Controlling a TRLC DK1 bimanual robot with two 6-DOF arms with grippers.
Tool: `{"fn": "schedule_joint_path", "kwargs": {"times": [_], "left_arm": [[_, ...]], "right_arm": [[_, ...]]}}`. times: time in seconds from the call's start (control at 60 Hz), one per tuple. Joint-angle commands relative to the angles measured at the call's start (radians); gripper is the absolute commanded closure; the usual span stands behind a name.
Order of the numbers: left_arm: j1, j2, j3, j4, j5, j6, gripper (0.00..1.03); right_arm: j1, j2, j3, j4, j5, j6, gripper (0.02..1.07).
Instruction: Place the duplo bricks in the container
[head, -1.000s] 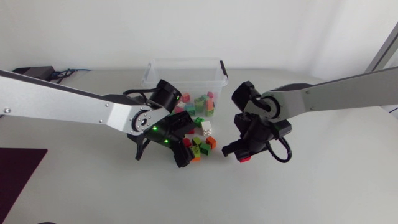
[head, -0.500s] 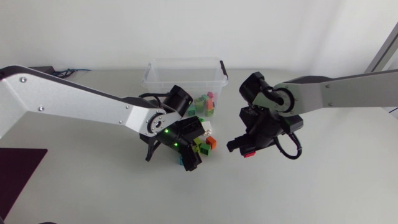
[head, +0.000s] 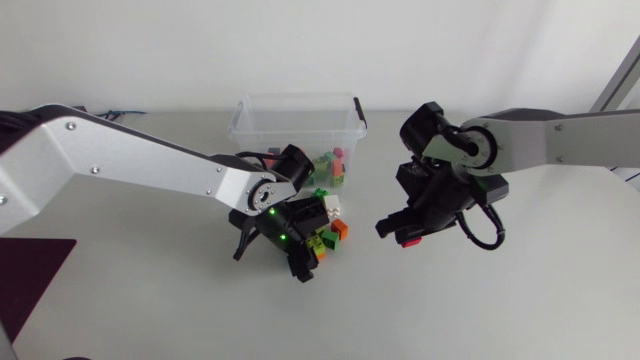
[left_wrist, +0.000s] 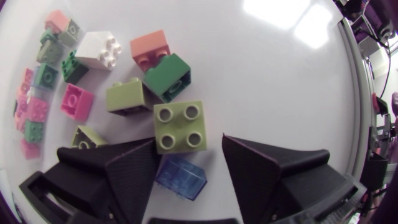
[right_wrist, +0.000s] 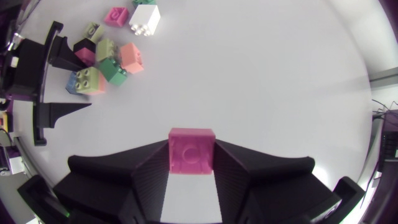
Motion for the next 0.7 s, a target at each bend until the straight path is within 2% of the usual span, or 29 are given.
{"fn": "schedule_joint_path", "kwargs": {"times": [0.0, 0.033, 0.333, 0.683], "left_arm": [[0.008, 0.043, 0.044, -0.018, 0.015, 0.027, 0.67], [0.011, 0.046, 0.050, -0.020, 0.020, 0.027, 0.70], [0.005, 0.028, 0.053, -0.021, 0.023, 0.021, 0.71], [0.043, -0.204, -0.011, -0.049, 0.029, 0.001, 0.71]], "right_arm": [[-0.007, -0.029, 0.028, -0.030, -0.005, -0.024, 0.73], [-0.008, -0.037, 0.033, -0.037, -0.005, -0.025, 0.73], [-0.031, -0.066, 0.049, -0.057, -0.017, -0.044, 0.73], [-0.031, -0.081, 0.184, -0.023, -0.097, -0.028, 0.73]]}}
